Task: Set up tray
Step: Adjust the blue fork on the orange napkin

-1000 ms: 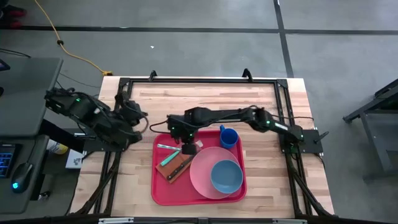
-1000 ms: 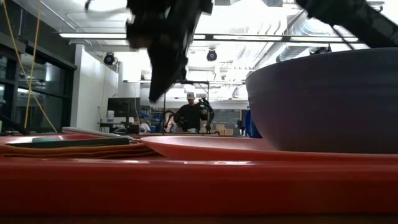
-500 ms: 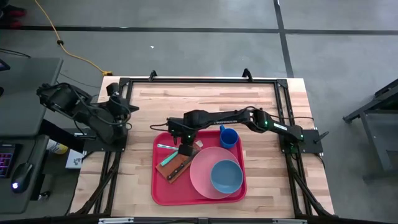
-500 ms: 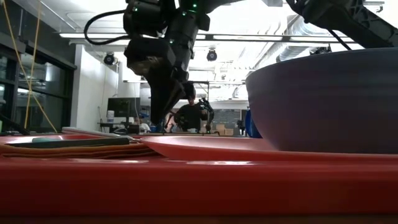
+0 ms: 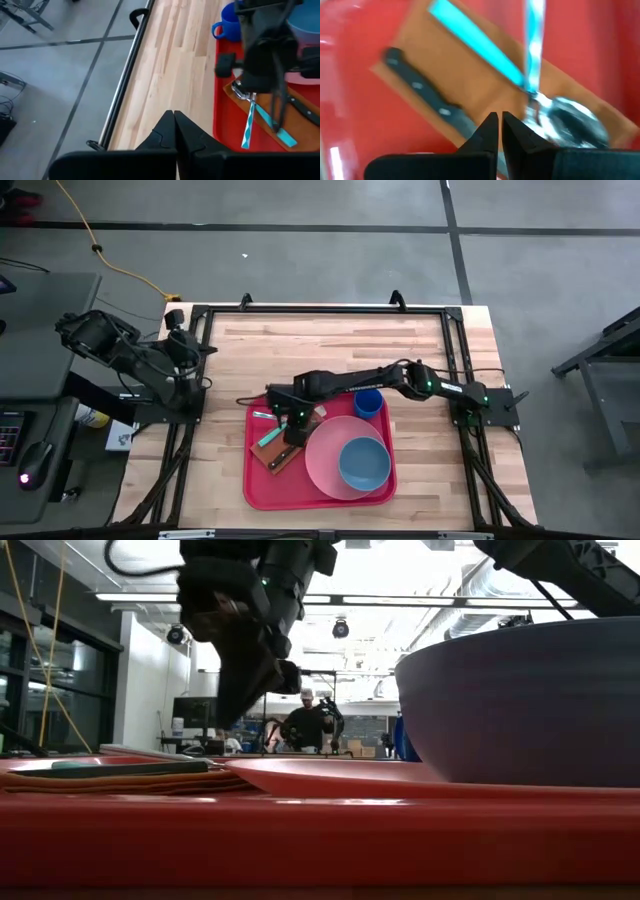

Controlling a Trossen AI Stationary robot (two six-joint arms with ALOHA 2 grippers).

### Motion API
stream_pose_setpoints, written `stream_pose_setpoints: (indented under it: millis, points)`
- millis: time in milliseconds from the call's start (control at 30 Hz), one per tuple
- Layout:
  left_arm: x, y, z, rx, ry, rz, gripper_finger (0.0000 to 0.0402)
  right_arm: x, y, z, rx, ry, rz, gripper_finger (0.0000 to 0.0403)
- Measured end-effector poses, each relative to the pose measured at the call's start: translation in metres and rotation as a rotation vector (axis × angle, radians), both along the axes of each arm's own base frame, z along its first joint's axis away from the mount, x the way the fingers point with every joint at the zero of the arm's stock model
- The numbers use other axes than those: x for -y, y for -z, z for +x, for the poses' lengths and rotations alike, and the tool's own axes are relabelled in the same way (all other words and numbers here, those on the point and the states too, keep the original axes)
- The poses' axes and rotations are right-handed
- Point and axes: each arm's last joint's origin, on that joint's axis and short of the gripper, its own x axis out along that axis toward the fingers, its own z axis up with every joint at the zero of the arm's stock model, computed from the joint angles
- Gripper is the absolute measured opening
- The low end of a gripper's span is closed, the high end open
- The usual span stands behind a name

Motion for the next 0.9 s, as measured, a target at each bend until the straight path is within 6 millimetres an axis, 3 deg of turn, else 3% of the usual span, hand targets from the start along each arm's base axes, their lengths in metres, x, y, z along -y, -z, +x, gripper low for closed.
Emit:
stream_pose_setpoints:
  millis: [400, 767, 900]
  points:
    - [-0.012, -0.005, -0.021, 0.070, -0.013, -0.005, 0.0028, -0.021, -0.004, 0.007, 0.097, -0.048, 0.033, 0.0000]
    - [-0.013, -0.005, -0.022, 0.083, -0.025, 0.004, 0.0020, 0.035, -0.016, 0.028, 0.306, 0.093, 0.073, 0.0000]
    - [-0.013, -0.005, -0.022, 0.083, -0.026, 0.005, 0.0031, 0.045, -0.019, 0.030, 0.343, 0.090, 0.101, 0.0000]
